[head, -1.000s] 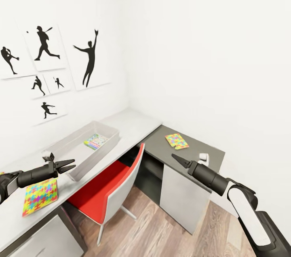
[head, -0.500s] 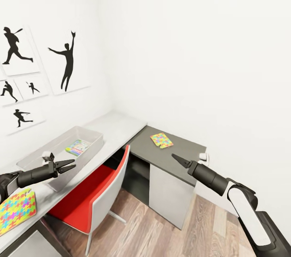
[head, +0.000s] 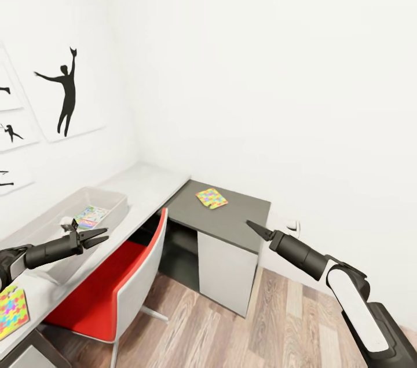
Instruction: Put all the toys in the child's room - the three board games (two on the bed and one on the table), the two jigsaw puzzles on the table, and the tennis ball on the table - inside the toy box on the table in the child's room.
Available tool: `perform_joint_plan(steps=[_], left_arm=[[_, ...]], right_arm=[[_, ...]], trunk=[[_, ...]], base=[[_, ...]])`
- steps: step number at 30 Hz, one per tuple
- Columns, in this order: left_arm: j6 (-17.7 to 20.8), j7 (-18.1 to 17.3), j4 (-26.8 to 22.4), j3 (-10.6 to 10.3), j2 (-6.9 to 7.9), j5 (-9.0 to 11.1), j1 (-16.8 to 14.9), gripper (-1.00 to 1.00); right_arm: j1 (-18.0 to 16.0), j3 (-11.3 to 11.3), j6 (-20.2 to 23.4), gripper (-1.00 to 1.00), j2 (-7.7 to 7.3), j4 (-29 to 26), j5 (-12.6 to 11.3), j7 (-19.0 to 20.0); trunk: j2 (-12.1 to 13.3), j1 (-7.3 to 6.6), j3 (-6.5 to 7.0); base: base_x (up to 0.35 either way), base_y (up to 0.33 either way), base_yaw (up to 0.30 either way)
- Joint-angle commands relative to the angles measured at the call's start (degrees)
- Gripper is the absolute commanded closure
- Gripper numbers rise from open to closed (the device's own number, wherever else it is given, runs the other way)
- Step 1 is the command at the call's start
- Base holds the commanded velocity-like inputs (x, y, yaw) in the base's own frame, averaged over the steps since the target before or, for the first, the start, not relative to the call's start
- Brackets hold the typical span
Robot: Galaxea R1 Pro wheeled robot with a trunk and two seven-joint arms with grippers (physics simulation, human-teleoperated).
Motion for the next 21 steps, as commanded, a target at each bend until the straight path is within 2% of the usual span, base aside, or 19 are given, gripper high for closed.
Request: perform_joint_plan(steps=[1, 12, 21], left_arm=[[0.61, -0.25, 0.00, 0.37, 0.02, -0.42, -0.04, -1.00], [0.60, -0.25, 0.01, 0.37, 0.02, -0.43, -0.04, -1.00], [0.60, -0.25, 0.00, 0.37, 0.02, -0.43, -0.04, -1.00]], right_arm=[[-0.07, 0.02, 0.28, -1.00, -0.03, 0.00, -0.33, -0.04], [-0.10, -0.05, 0.28, -1.00, -0.13, 0.01, -0.33, -0.05], [-0.10, -0.09, 0.28, -1.00, -0.13, 0.09, -0.39, -0.05]], trunk=[[-0.13, 0.03, -0.08], [-0.13, 0.03, 0.47], [-0.13, 0.03, 0.91]], base=[[-0.029, 0.018, -0.266], [-0.011, 0.004, -0.266], [-0.099, 0.048, -0.266]])
